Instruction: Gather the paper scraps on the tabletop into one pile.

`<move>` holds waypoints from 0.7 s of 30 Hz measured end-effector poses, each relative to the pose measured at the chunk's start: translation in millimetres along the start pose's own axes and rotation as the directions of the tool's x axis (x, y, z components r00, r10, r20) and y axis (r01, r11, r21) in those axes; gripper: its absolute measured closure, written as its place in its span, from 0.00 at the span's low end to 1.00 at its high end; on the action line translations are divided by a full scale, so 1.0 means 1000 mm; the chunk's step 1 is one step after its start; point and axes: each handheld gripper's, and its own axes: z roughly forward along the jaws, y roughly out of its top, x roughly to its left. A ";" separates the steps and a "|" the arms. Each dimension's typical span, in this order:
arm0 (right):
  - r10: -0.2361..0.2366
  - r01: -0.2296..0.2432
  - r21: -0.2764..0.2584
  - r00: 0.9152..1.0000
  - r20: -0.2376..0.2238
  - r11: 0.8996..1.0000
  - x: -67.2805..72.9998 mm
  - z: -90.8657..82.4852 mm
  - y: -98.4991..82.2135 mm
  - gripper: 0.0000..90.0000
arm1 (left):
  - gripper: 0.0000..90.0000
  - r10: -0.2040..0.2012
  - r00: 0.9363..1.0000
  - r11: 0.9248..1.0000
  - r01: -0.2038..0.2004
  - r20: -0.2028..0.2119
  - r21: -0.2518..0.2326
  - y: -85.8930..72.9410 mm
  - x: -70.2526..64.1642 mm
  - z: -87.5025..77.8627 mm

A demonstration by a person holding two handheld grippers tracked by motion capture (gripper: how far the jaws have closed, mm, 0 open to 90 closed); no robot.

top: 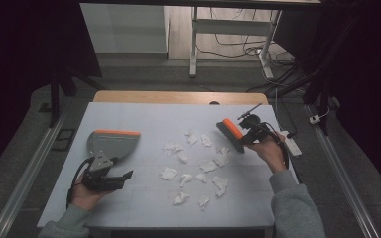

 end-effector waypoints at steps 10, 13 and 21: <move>-0.151 0.154 0.011 0.976 -0.155 0.988 0.056 -0.004 0.006 0.79 | 0.30 -0.004 1.000 1.000 0.004 0.004 -0.009 -0.002 0.002 -0.002; -0.175 0.170 -0.043 0.963 -0.205 0.985 0.065 -0.016 0.004 0.79 | 0.29 0.001 1.000 1.000 -0.001 0.004 -0.005 -0.001 0.002 0.000; -0.193 0.180 -0.149 0.978 -0.079 0.972 0.058 -0.024 0.034 0.79 | 0.30 0.004 1.000 1.000 -0.004 -0.001 -0.003 -0.001 0.000 0.000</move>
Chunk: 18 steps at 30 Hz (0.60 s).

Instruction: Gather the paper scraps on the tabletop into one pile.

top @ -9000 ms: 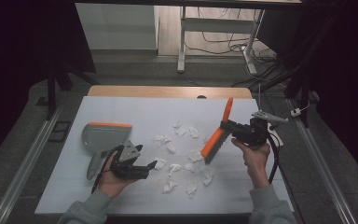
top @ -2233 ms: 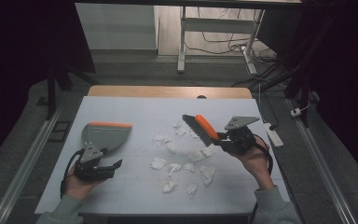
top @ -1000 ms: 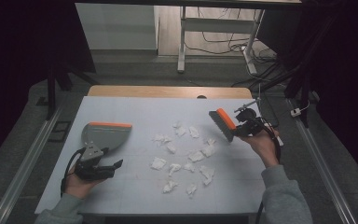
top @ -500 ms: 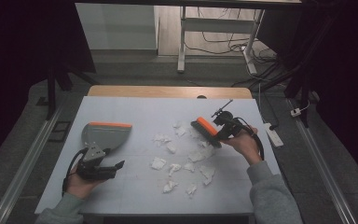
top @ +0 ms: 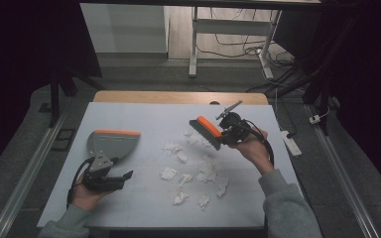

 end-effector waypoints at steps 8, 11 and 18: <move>-0.048 0.041 0.084 0.996 0.078 0.996 -0.032 0.050 0.042 0.79 | 0.30 0.000 1.000 1.000 0.000 -0.007 0.004 -0.001 0.001 0.001; -0.081 0.072 0.106 0.994 0.079 0.992 -0.036 0.062 0.053 0.79 | 0.30 -0.001 1.000 1.000 0.001 -0.005 0.004 -0.002 0.001 0.001; -0.116 0.109 0.124 0.992 0.045 0.986 -0.037 0.074 0.057 0.79 | 0.31 -0.004 1.000 1.000 0.004 -0.019 -0.005 -0.003 0.002 -0.001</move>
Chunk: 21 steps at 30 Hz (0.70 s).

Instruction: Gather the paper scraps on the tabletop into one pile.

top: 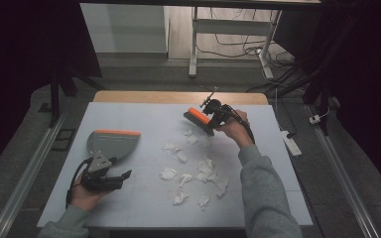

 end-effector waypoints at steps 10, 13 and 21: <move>-0.157 0.157 0.056 0.988 -0.012 0.986 0.041 -0.007 -0.003 0.79 | 0.31 0.004 1.000 1.000 -0.004 -0.010 -0.002 0.000 -0.001 0.000; -0.176 0.179 0.044 0.982 -0.066 0.983 0.049 -0.015 -0.015 0.79 | 0.31 0.005 1.000 1.000 -0.005 -0.011 -0.002 -0.001 -0.001 -0.001; -0.175 0.166 -0.079 0.975 -0.135 0.983 0.059 -0.047 -0.043 0.79 | 0.31 0.008 1.000 1.000 -0.008 -0.013 0.004 0.000 -0.001 0.000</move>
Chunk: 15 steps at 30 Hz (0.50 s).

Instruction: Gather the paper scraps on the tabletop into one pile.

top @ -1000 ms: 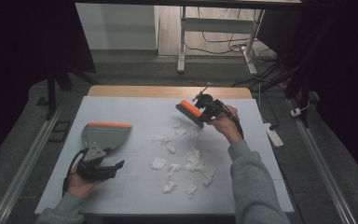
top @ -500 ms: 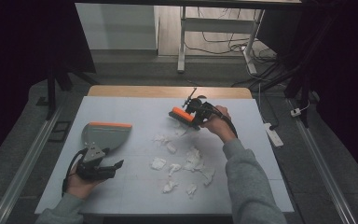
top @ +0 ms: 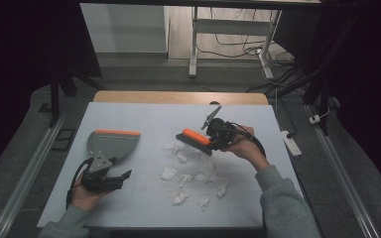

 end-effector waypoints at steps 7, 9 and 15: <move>0.100 -0.095 -0.113 0.994 0.039 0.989 -0.012 -0.019 -0.010 0.79 | 0.31 -0.010 1.000 1.000 0.010 -0.001 -0.003 0.000 0.001 -0.001; 0.133 -0.125 -0.135 0.990 0.050 0.983 -0.015 -0.021 -0.010 0.79 | 0.31 -0.010 1.000 1.000 0.010 -0.001 -0.002 0.000 0.001 -0.001; 0.173 -0.158 -0.146 0.980 0.098 0.977 -0.028 -0.010 -0.001 0.79 | 0.31 -0.011 1.000 1.000 0.011 -0.001 0.002 0.000 0.002 0.000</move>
